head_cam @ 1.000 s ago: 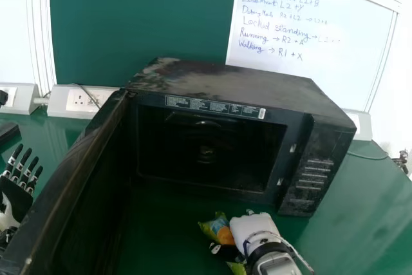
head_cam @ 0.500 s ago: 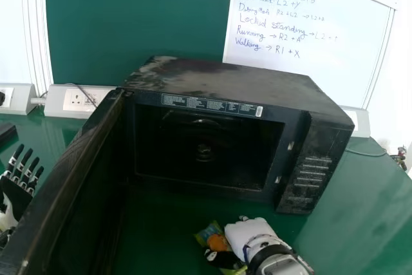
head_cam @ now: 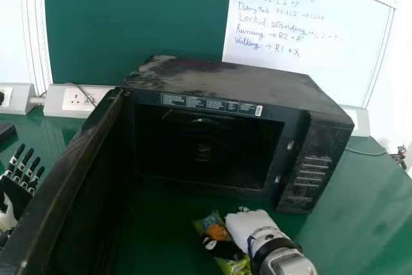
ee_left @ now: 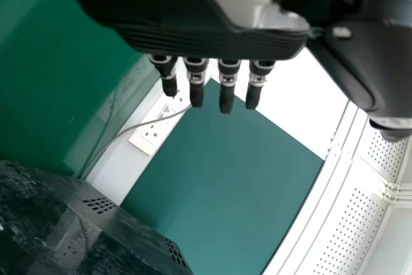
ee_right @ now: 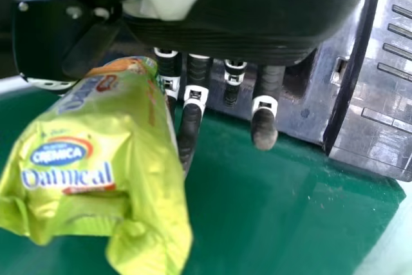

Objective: Put biscuit inside oven

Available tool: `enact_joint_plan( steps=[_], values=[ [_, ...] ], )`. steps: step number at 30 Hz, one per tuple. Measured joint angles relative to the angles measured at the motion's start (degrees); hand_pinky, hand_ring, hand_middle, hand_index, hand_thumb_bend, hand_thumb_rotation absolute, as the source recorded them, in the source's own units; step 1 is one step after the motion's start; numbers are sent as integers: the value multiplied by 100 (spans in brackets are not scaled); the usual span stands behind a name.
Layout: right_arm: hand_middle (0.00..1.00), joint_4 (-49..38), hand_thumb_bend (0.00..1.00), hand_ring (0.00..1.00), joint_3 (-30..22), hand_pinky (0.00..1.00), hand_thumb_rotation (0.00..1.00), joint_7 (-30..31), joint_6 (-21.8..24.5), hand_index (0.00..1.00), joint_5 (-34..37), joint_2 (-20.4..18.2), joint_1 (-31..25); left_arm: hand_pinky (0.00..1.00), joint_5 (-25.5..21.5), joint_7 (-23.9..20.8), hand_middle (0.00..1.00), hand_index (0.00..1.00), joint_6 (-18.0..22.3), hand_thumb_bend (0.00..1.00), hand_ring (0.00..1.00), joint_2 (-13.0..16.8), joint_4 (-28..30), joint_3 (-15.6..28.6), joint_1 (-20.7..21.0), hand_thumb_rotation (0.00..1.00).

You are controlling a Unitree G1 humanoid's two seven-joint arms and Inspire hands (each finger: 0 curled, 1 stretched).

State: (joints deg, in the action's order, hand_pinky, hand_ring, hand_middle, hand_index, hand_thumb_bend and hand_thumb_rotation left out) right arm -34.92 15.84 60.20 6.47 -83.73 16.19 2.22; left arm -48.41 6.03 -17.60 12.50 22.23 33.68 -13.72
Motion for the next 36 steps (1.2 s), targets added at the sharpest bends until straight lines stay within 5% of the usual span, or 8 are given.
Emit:
enact_joint_plan(
  steps=[11,16,27,32,36],
  values=[
    [30,-69,71,17,-19,8,17,-124,3,63,-43,-49,146,85,-6,-23,93,97,-1,83,91,-2,-12,1,9,46],
    [32,-194,72,19,-44,10,1,-137,-1,64,-45,-47,159,85,3,-22,93,96,0,83,91,-2,-12,1,9,46],
    [27,-206,72,15,-112,7,0,-123,9,65,-10,-121,350,86,-6,31,94,97,1,83,92,-2,-28,4,9,45],
    [38,-302,70,26,-100,16,26,464,12,67,-106,-177,365,86,5,33,93,97,4,83,91,-1,-28,4,9,46],
    [50,-364,94,41,-103,31,39,1004,5,72,-87,-211,398,86,-1,29,94,97,3,82,92,-2,-25,4,8,46]
  ],
)
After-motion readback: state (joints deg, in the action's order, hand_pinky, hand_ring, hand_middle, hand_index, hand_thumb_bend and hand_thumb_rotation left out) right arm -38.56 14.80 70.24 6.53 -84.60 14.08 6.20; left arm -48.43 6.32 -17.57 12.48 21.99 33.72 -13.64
